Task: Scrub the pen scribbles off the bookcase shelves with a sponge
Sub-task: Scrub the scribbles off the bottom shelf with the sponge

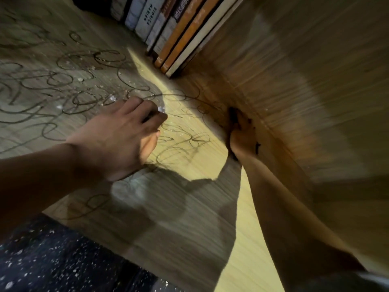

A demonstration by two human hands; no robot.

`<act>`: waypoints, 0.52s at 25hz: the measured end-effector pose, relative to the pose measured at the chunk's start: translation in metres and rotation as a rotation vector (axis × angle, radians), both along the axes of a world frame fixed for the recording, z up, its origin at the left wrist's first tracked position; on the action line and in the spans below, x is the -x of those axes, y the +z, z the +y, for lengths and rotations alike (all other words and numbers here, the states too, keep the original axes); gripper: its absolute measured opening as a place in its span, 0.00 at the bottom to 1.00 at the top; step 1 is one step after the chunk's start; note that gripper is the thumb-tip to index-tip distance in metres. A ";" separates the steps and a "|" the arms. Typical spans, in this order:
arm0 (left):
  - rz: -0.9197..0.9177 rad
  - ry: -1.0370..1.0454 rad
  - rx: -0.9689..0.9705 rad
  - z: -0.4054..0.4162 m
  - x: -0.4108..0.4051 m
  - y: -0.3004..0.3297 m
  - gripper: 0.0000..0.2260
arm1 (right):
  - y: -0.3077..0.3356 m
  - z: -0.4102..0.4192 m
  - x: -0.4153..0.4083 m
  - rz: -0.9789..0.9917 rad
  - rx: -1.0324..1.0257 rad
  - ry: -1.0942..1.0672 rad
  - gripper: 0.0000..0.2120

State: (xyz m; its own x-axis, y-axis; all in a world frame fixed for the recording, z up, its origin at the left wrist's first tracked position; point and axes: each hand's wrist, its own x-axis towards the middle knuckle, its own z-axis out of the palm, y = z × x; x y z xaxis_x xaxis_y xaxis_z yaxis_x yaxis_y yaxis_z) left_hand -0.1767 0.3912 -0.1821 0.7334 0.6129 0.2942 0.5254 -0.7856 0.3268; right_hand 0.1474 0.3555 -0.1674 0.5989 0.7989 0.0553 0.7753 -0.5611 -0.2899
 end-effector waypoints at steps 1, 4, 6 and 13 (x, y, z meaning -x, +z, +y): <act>-0.003 0.000 -0.005 0.000 0.000 -0.001 0.24 | 0.000 -0.013 0.001 0.011 -0.009 0.121 0.23; -0.018 -0.001 0.002 0.001 0.000 -0.002 0.24 | 0.005 -0.055 -0.013 0.014 -0.020 0.202 0.20; -0.020 -0.011 0.013 0.003 0.000 -0.003 0.25 | 0.006 -0.049 -0.032 -0.028 -0.013 0.002 0.21; -0.030 0.014 0.069 0.000 0.001 -0.004 0.26 | -0.002 0.032 -0.003 -0.007 -0.033 -0.079 0.22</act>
State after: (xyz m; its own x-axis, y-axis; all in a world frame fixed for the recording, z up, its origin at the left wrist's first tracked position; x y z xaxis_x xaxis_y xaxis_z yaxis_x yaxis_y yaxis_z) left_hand -0.1778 0.3912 -0.1861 0.7159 0.6430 0.2721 0.5258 -0.7529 0.3958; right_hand 0.1500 0.3871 -0.1694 0.6594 0.7469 0.0856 0.7311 -0.6107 -0.3042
